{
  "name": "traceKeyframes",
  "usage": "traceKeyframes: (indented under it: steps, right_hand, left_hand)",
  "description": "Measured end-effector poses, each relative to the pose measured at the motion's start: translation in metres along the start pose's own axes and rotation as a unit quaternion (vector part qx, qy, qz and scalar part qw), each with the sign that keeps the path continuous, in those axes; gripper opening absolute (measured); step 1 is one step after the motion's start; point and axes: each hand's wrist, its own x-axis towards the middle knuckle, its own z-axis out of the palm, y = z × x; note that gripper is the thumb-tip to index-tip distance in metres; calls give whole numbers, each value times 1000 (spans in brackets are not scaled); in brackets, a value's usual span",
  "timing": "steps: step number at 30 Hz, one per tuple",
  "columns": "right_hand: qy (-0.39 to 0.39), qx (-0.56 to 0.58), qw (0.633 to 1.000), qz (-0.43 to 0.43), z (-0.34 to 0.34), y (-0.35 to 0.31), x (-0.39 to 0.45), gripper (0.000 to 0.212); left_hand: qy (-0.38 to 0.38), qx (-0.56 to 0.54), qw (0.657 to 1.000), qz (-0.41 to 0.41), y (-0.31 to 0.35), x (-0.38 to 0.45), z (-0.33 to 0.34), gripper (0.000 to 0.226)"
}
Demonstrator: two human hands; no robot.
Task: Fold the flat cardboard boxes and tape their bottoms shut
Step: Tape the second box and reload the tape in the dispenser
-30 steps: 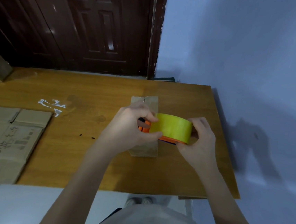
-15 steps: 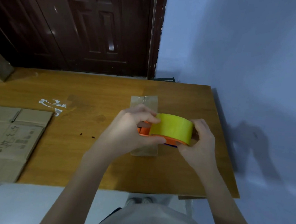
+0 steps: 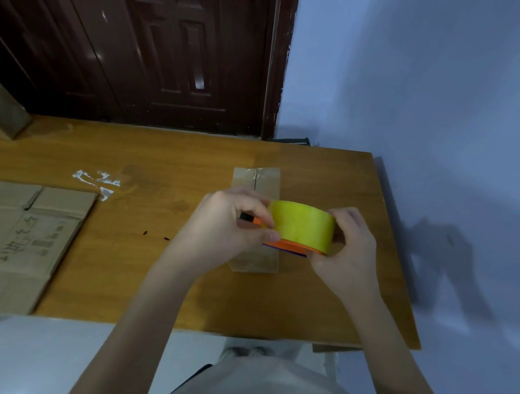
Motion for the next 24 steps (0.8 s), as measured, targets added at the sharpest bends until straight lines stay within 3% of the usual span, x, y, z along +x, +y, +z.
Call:
traceKeyframes:
  steps: [12,24]
  right_hand:
    - [-19,-39,999,-23,-3,-4,2,43]
    - [-30,-52,998,-6,-3,3,0,39]
  left_hand:
    - [-40,105,993,-26,0,-2,7,6]
    - [-28,174,982,65,-15,-8,24,8]
